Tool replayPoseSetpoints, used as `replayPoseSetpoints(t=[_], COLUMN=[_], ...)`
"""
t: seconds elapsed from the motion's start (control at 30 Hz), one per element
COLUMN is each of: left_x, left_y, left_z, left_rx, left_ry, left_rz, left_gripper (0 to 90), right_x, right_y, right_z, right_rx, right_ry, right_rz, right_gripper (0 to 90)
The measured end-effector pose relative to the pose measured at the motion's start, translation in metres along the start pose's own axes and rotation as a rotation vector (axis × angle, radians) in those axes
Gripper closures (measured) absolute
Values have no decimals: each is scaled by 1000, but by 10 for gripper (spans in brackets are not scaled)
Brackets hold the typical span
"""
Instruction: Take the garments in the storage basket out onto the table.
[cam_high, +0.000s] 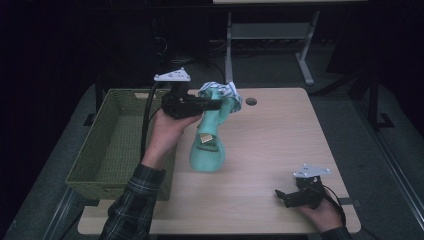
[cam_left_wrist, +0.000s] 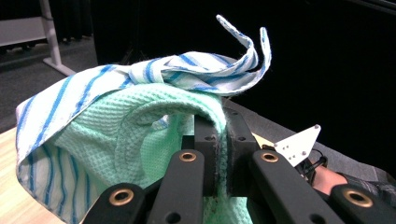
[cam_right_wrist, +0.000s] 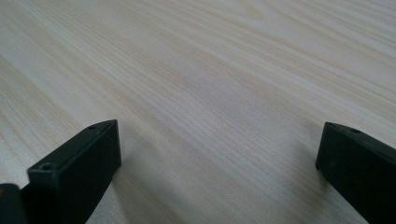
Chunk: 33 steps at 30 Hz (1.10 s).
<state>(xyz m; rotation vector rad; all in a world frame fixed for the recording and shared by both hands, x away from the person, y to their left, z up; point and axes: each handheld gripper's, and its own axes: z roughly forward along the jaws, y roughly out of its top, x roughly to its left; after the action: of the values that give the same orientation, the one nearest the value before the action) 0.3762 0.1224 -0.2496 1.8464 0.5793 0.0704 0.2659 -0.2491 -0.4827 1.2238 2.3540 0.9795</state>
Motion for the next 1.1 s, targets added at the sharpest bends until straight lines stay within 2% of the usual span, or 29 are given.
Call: replayPoseSetpoints(t=[0.37, 0.53, 0.87, 1.1], left_x=[-4, -2, -5, -3], left_y=[-11, -22, -38, -56], left_z=[33, 47, 76, 99], left_rx=[4, 10, 44, 90], left_ry=[-5, -7, -34, -44], left_rz=[7, -13, -31, -48], left_gripper=[856, 856, 856, 855], right_x=[0, 0, 0, 0], right_y=[0, 0, 0, 0], right_z=[0, 0, 0, 0], right_rx=[-1, -2, -1, -1], right_ry=[-1, -1, -1, -1], right_rz=[-3, -2, -5, -4], right_gripper=[0, 0, 0, 0])
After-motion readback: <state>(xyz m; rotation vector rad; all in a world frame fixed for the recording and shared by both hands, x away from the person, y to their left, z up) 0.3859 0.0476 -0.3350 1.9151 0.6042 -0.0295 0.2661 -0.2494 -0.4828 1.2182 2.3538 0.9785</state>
